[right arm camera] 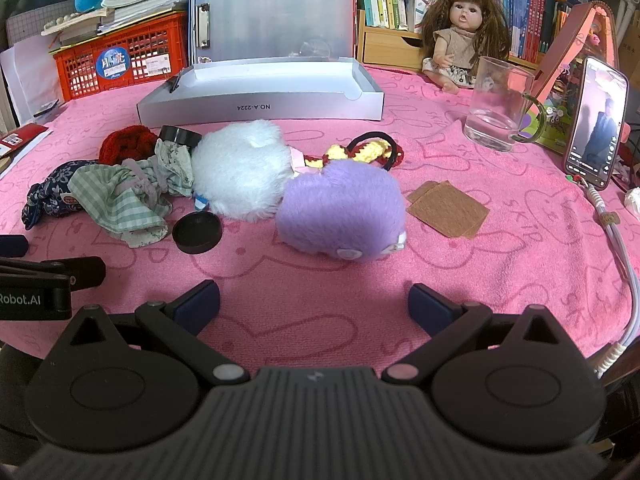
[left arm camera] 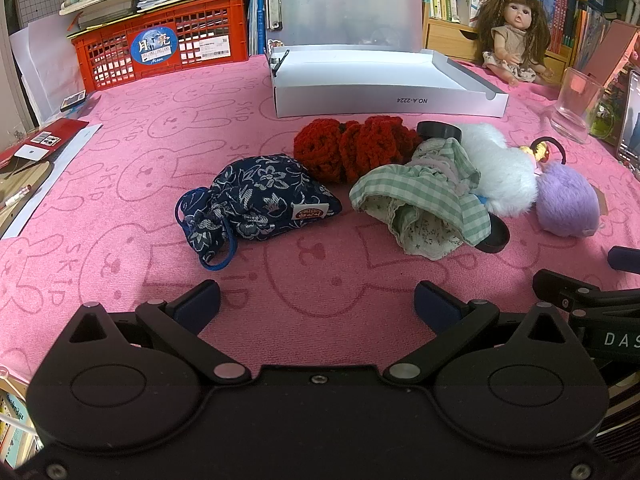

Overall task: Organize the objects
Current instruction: 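Lower the left tool onto the green plaid cloth and close on it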

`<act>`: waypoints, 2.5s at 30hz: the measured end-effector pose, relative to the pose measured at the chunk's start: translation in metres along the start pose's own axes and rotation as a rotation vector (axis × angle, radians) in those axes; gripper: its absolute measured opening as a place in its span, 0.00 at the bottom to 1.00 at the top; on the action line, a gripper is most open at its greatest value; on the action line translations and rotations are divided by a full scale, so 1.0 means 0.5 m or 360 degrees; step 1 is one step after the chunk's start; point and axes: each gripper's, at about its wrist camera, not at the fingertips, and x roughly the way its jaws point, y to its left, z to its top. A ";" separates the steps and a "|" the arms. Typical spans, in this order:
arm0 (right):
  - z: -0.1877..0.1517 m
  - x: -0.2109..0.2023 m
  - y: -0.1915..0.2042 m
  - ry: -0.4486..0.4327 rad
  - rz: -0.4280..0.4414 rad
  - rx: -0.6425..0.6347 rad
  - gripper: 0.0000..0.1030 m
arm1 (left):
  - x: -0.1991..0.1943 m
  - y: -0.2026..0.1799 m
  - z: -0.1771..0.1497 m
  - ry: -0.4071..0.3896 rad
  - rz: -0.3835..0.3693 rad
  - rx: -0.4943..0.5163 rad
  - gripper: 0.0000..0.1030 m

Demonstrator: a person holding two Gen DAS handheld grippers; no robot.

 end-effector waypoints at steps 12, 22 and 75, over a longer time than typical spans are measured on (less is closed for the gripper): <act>0.005 -0.010 0.008 -0.0039 0.0073 -0.0018 1.00 | -0.002 0.005 -0.002 -0.0018 -0.0026 0.0029 1.00; 0.043 -0.019 0.017 -0.0172 0.0075 -0.0060 1.00 | -0.041 0.037 0.024 -0.0182 -0.0182 -0.0095 0.99; 0.068 0.064 -0.030 -0.0115 0.0006 0.0008 0.72 | 0.046 -0.057 0.090 -0.0164 -0.0430 0.0151 0.42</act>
